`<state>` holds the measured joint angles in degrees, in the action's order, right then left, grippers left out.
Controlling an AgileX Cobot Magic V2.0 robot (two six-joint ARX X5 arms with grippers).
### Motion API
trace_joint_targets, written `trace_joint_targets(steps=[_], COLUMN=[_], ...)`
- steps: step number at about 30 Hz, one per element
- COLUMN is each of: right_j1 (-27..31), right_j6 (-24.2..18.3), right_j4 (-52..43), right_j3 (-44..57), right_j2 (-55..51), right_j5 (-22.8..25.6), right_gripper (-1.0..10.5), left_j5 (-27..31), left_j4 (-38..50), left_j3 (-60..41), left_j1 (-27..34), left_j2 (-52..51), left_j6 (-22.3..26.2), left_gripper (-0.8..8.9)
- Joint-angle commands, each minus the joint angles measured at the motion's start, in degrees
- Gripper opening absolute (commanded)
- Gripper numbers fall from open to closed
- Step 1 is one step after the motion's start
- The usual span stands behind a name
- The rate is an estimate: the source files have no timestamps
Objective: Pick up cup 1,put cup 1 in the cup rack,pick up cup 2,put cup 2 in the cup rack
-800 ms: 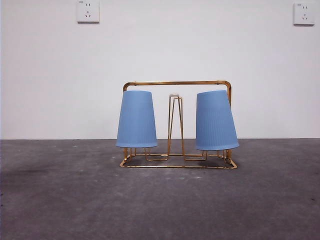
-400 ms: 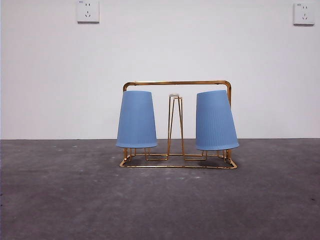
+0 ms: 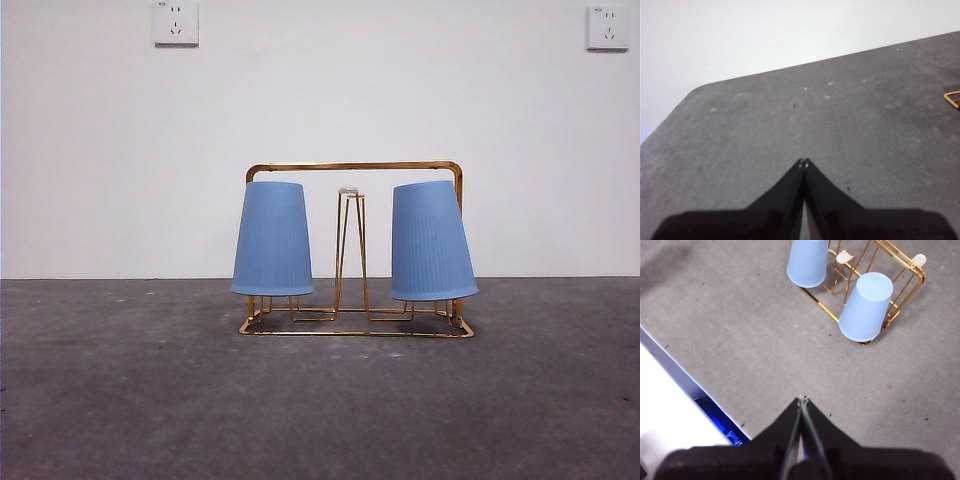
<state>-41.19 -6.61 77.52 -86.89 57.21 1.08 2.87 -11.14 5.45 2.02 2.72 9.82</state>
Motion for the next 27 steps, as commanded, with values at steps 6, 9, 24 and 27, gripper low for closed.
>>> trace_joint_targets(steps=[6,9,24,27], right_j1=[0.00,0.00,0.00,0.00], right_j6=[0.59,0.59,0.59,0.57], right_j4=[0.07,0.11,0.07,0.07], right_j3=[0.37,0.37,0.37,0.37], right_j2=[0.07,0.07,0.07,0.07], right_j5=[0.04,0.07,0.04,0.04], right_gripper=[0.0,0.0,0.0,0.0], left_j5=[0.09,-0.22,-1.81,-1.79], left_j4=[0.70,0.66,0.70,0.70], left_j3=[-4.68,-4.68,-4.66,-4.66], left_j1=[0.92,0.94,0.94,0.94], left_j2=[-2.51,-2.51,-2.16,-2.16], left_j6=[-3.87,-3.87,-3.85,-3.85], left_gripper=[-0.03,-0.03,-0.03,-0.03])
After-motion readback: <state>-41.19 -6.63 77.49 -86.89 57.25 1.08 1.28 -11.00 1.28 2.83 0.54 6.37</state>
